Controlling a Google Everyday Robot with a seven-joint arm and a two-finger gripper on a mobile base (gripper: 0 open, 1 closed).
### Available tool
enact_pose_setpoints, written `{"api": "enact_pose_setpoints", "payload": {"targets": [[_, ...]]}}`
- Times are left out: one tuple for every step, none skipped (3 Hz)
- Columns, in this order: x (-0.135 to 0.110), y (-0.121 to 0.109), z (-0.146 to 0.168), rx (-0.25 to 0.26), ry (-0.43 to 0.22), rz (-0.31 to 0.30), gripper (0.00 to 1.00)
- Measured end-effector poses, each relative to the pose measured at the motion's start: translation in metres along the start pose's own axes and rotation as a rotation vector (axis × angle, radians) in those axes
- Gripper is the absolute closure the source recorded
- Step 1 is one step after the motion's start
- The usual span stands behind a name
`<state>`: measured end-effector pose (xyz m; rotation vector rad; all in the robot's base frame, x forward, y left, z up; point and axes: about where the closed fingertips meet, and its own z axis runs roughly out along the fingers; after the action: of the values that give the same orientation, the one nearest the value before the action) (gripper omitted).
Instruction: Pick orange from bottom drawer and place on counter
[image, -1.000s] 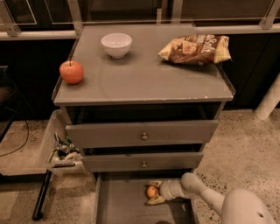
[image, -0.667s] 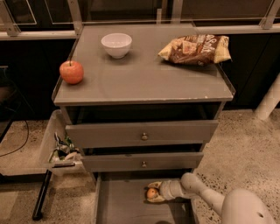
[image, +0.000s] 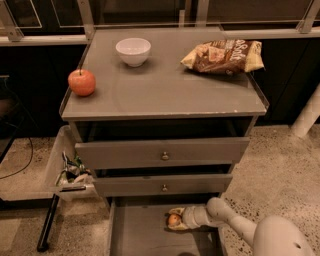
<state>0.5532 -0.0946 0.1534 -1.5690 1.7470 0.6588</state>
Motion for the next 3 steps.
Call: {"api": "enact_pose_setpoints", "payload": {"targets": [[0.000,0.000,0.000,0.000,0.000,0.000,1.00],[-0.013,0.009,-0.013,-0.001,-0.009,-0.007,1.00],[-0.039,0.014,-0.047,0.028,-0.024,-0.037,1.00]]}}
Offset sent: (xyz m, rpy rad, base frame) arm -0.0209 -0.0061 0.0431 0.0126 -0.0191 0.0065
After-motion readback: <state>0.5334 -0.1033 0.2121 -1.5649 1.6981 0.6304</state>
